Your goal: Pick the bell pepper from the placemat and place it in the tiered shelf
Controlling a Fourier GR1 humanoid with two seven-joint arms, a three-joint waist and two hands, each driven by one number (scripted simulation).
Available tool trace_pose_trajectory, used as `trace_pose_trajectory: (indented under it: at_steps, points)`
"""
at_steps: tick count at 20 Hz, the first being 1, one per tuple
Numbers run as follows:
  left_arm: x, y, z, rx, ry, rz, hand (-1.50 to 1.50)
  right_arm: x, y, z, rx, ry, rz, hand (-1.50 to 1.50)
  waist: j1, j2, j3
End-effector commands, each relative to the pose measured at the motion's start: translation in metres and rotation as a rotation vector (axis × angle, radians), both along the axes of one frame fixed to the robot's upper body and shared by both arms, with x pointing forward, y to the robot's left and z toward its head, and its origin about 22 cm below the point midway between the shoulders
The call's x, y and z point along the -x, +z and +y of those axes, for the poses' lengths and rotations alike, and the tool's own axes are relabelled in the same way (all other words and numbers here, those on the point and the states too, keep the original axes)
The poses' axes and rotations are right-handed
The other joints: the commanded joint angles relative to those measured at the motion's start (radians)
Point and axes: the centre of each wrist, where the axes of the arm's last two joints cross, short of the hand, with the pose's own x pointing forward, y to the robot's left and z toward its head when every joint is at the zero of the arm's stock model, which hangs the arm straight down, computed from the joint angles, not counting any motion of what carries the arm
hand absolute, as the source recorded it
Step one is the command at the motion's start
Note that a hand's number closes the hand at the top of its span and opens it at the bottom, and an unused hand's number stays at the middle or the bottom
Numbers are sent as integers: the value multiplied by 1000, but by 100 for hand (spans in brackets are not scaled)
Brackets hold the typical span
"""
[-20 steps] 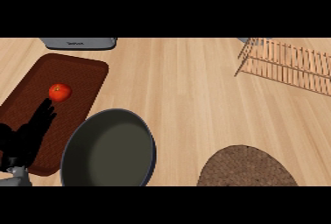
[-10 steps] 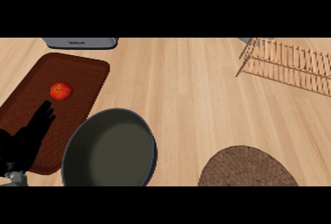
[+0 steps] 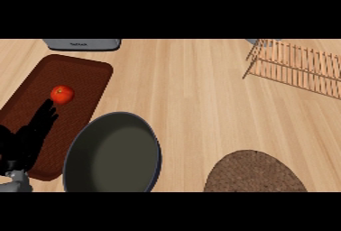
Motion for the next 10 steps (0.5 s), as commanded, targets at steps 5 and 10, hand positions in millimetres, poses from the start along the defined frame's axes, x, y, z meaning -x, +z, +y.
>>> trace_pose_trajectory:
  at_steps: [5,10]
  points:
    - [-8,2,6,-18,3,-5,0,-28,-29,-23,-103,-147,3,-150,4,2,0]
    - [-1,4,-1,2,-5,-23,0,-36,-58,-43,33,-85,68,-150,9,3,1]
